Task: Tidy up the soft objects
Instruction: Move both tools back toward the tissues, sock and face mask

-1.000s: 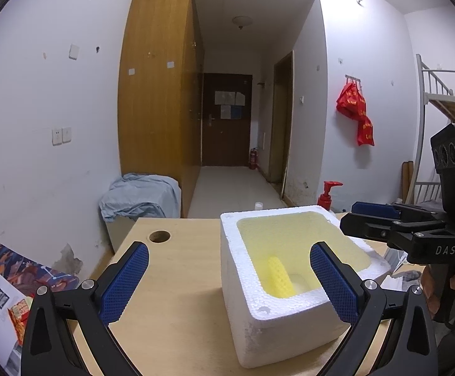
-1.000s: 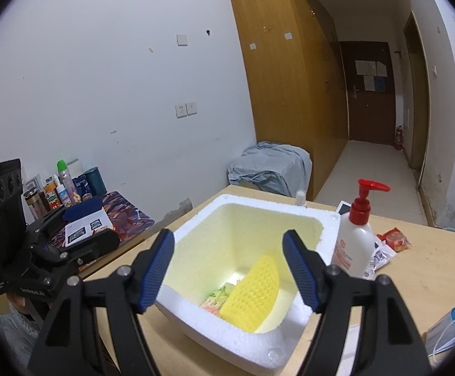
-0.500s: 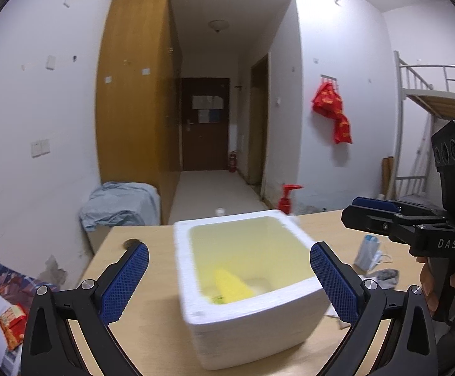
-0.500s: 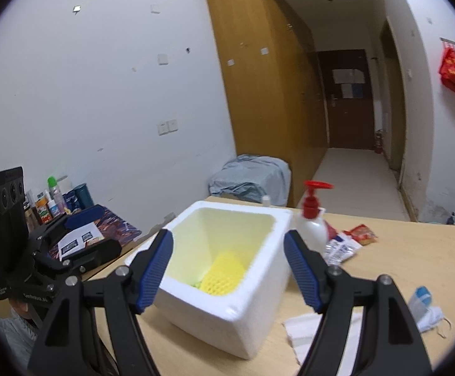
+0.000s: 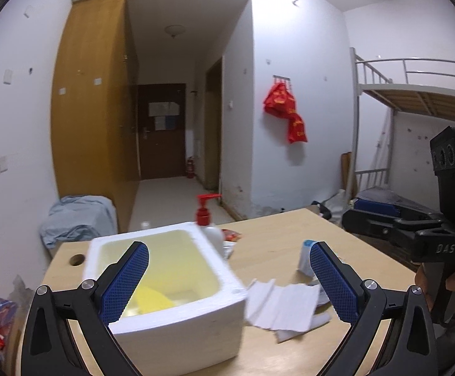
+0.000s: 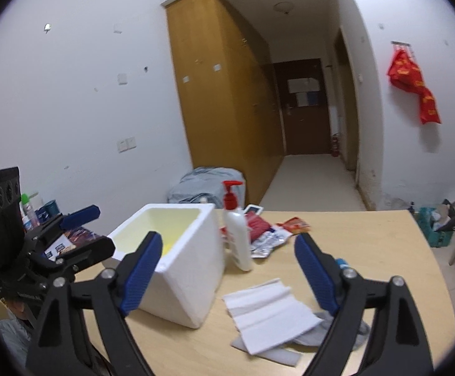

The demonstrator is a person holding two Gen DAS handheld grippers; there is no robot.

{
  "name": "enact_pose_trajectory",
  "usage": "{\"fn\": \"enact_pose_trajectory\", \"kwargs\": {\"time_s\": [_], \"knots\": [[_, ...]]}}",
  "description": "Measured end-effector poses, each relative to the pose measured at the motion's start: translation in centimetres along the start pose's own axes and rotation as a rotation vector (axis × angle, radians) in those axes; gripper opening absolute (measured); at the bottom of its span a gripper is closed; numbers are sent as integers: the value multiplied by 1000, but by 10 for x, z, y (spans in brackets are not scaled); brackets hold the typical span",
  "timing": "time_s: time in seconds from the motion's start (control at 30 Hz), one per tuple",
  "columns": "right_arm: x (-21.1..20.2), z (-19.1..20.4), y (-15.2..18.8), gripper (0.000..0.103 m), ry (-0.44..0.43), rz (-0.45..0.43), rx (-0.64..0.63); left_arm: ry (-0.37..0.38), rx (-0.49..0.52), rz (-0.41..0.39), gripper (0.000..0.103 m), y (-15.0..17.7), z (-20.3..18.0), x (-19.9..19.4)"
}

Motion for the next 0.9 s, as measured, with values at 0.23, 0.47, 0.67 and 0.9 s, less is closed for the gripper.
{"fn": "enact_pose_trajectory", "kwargs": {"time_s": [0.23, 0.47, 0.67, 0.9], "knots": [[-25, -24, 6, 102, 83, -29, 30, 85, 22, 9, 103, 0, -41, 9], [-49, -42, 10, 103, 146, -56, 45, 143, 49, 22, 103, 1, -72, 16], [-61, -54, 18, 103, 173, -60, 52, 166, 46, 27, 103, 4, -87, 20], [-67, -65, 25, 103, 191, -55, 61, 178, 45, 28, 103, 8, -99, 24]]}}
Point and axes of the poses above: each gripper's, at about its wrist camera, not at the fingertips, and x roughly the way its jaws point, z to its left, y to its underside, the point moved 6 cm from there along x, roughly the way its jaws point, and after that the axes turned 4 degrees about -z, right-handed, at the moved point
